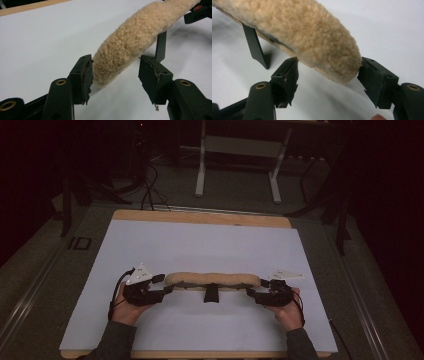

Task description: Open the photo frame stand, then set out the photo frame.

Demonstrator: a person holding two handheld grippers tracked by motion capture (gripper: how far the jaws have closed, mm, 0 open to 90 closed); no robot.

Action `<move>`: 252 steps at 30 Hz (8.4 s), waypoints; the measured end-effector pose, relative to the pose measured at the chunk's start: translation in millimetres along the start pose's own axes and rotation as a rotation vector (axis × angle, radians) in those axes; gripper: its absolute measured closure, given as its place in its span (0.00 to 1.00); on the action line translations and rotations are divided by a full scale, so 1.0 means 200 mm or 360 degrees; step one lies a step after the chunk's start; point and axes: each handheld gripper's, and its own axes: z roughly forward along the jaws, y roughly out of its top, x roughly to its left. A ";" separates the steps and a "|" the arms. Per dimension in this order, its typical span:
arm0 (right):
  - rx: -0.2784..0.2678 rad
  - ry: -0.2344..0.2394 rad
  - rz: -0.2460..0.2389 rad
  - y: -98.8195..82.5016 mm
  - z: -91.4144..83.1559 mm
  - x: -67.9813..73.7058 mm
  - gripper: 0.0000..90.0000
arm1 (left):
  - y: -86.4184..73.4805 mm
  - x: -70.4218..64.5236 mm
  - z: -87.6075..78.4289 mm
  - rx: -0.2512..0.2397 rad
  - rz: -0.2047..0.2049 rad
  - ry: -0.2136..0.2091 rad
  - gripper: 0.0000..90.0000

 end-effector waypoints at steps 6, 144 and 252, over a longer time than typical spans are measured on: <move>0.0012 -0.0011 -0.0003 0.00 -0.01 -0.01 0.36 | 0.01 0.02 -0.03 -0.0052 -0.0034 -0.0005 0.51; 0.0029 -0.0176 -0.0050 0.03 0.01 0.12 1.00 | -0.01 -0.04 -0.01 -0.0007 0.0058 0.0116 1.00; 0.0112 -0.0113 -0.0157 0.21 0.19 0.29 1.00 | -0.01 -0.42 0.09 0.0009 0.0279 -0.0170 1.00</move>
